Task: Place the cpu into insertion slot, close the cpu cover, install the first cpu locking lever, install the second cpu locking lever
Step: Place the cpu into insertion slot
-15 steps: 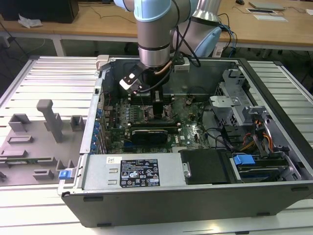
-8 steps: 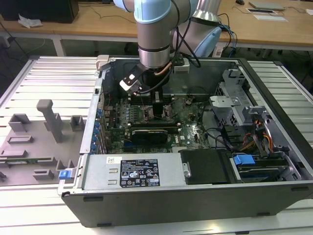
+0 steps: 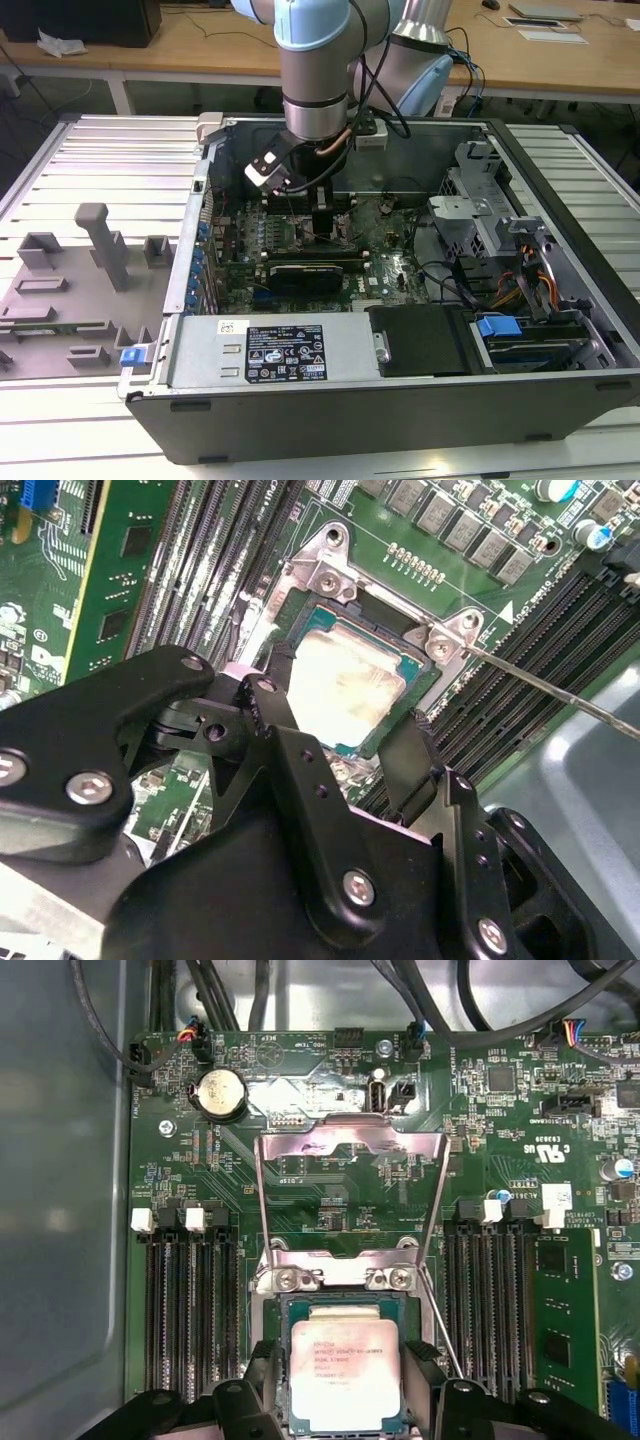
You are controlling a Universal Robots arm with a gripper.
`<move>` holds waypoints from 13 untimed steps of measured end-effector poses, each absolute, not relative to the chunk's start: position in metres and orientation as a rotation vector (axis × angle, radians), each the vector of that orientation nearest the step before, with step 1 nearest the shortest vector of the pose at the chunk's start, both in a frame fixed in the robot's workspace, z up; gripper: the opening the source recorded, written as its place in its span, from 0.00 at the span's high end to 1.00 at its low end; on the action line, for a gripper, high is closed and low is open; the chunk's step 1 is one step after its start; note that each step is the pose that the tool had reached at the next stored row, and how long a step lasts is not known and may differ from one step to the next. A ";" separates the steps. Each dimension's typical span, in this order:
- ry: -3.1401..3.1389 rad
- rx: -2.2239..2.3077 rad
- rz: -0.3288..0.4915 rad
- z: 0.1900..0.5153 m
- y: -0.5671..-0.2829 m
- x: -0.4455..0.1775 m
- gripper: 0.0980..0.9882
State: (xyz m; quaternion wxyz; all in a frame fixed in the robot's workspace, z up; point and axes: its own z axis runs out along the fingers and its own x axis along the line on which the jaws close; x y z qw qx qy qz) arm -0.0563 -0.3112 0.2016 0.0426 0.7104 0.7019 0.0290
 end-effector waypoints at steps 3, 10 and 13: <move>2.147 2.173 0.088 0.201 -0.311 -0.056 0.41; 2.151 2.178 0.098 0.201 -0.311 -0.056 0.41; 2.151 2.178 0.097 0.202 -0.311 -0.056 0.41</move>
